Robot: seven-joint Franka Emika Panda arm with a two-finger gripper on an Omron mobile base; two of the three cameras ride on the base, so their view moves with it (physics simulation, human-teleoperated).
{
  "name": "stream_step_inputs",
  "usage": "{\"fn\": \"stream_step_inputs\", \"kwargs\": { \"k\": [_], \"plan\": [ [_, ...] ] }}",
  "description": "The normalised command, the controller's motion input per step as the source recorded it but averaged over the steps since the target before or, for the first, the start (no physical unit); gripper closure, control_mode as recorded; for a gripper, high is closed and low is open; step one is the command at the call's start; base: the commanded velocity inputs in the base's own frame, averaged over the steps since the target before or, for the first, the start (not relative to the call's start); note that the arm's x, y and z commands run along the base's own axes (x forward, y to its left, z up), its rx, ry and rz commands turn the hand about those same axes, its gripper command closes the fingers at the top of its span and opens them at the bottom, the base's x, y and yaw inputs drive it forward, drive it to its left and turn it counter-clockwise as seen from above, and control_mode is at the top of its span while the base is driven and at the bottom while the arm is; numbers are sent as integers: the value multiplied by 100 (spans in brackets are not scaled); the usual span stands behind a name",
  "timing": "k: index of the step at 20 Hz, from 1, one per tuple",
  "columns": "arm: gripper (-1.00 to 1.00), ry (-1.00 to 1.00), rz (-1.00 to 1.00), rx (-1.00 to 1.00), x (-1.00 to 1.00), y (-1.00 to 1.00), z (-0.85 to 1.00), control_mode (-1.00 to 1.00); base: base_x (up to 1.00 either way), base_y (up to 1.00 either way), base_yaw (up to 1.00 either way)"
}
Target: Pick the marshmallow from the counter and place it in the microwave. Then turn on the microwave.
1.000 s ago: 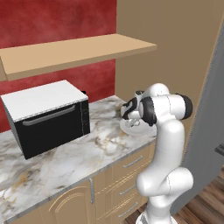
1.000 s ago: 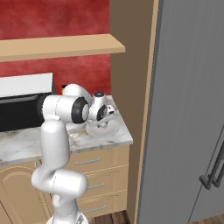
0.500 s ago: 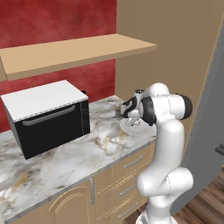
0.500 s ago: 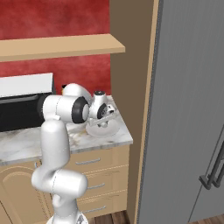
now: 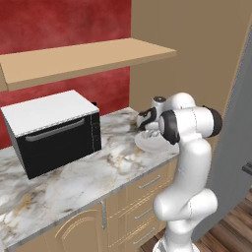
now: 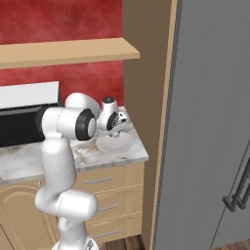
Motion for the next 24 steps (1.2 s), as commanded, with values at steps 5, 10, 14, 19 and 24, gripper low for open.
{"fn": "stream_step_inputs", "kwargs": {
  "k": [5,10,14,19,24],
  "plan": [
    [100,-5,0,0,-20,0,43,-100,0,0,0],
    [100,-5,0,0,-34,0,40,-100,0,0,0],
    [100,-4,0,0,-38,0,35,-100,0,0,0],
    [100,0,0,0,-38,0,42,-100,0,0,0],
    [100,0,0,2,-40,0,40,-100,0,0,0]
  ]
}}
